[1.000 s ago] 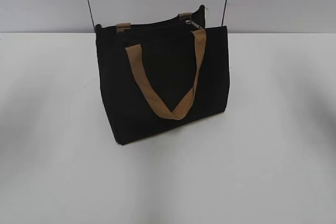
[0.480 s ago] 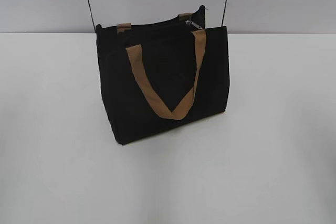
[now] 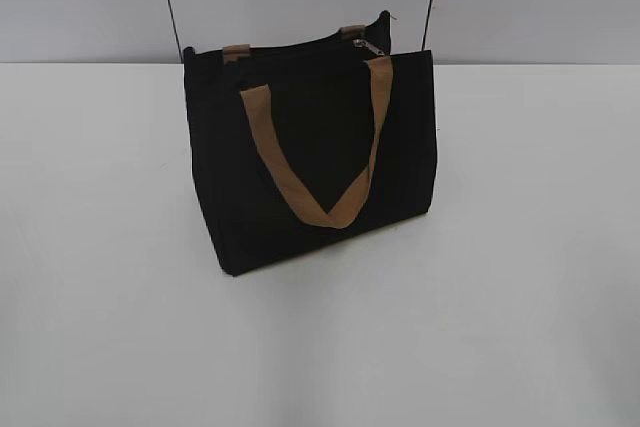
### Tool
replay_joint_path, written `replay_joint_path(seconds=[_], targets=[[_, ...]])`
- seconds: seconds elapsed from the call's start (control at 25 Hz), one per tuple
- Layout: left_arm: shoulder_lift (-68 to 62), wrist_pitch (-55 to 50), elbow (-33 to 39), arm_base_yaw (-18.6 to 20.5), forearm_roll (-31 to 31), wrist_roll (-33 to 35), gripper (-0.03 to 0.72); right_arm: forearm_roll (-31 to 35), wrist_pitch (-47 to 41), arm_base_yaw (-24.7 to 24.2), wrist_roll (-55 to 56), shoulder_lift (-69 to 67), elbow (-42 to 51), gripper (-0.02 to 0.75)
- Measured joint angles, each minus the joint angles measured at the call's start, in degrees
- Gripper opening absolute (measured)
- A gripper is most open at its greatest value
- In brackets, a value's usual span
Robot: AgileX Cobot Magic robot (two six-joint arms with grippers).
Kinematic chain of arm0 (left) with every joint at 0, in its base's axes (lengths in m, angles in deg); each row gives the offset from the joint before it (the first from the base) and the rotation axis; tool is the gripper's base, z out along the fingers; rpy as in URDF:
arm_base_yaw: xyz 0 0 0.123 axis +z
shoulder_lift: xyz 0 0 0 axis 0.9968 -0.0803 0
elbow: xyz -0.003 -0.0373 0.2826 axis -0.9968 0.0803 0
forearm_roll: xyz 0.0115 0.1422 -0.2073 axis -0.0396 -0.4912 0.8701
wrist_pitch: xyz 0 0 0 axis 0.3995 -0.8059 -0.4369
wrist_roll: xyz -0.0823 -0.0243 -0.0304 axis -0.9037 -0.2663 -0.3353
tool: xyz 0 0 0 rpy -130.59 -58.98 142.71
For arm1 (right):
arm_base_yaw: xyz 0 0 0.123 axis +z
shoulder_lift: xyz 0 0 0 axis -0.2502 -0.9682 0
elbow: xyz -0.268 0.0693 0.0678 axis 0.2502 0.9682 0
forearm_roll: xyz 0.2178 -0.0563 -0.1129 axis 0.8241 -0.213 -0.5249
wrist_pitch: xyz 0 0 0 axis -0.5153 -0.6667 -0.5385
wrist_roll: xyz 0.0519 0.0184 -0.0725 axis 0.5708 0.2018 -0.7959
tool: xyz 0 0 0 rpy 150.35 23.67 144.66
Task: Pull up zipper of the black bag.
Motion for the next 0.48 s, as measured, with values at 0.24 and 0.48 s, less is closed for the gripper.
replay_joint_path(seconds=[0.24, 0.48], targets=[[10.04, 0.01, 3.19, 0.00, 0.05, 2.19, 0.430, 0.00, 3.48, 0.00, -0.93, 12.38, 1.04, 0.471], [12.86, -2.46, 4.79, 0.00, 0.84, 3.15, 0.430, 0.18, 4.78, 0.00, -1.61, 15.77, 1.75, 0.471]])
